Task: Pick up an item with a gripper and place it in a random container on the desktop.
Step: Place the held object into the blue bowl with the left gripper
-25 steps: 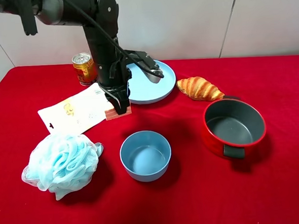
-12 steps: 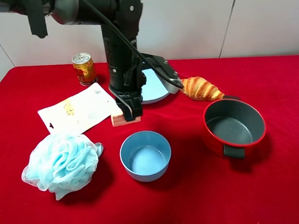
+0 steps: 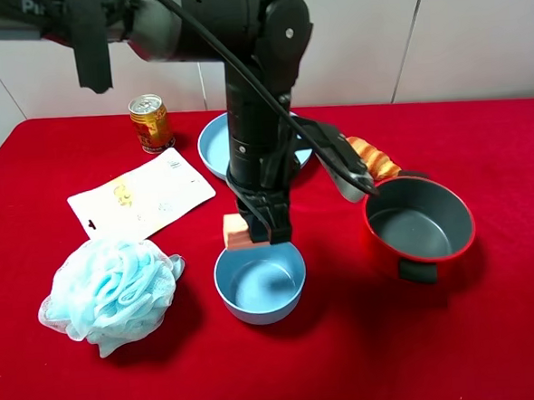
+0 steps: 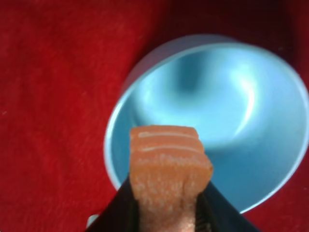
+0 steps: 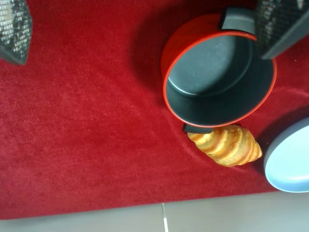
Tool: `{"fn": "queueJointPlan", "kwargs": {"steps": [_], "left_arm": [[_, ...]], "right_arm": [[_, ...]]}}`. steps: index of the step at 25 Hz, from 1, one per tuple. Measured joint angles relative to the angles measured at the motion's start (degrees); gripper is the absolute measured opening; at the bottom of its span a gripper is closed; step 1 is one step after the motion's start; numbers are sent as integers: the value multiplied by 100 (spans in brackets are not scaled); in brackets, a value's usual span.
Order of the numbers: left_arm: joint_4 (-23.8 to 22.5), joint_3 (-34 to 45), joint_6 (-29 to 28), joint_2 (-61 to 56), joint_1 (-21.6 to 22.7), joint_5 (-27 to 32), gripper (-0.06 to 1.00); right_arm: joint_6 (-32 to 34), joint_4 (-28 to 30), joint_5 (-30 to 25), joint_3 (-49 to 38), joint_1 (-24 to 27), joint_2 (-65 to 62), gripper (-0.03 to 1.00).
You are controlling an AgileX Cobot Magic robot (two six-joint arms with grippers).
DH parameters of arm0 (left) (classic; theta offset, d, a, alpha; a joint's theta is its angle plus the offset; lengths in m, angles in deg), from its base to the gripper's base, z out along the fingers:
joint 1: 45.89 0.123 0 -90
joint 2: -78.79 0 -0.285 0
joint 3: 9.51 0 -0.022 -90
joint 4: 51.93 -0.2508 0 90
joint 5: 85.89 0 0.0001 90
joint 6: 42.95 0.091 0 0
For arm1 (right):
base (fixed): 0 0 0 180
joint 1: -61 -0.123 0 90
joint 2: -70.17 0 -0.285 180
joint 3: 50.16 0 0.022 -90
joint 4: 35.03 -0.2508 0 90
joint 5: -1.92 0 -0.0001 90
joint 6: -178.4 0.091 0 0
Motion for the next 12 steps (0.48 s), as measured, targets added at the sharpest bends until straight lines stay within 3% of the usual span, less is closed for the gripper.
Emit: {"fn": "queueJointPlan", "kwargs": {"steps": [12], "left_arm": [[355, 0, -39, 0, -177, 0, 20]], "right_arm": [[0, 0, 0, 0, 0, 0, 69]]}}
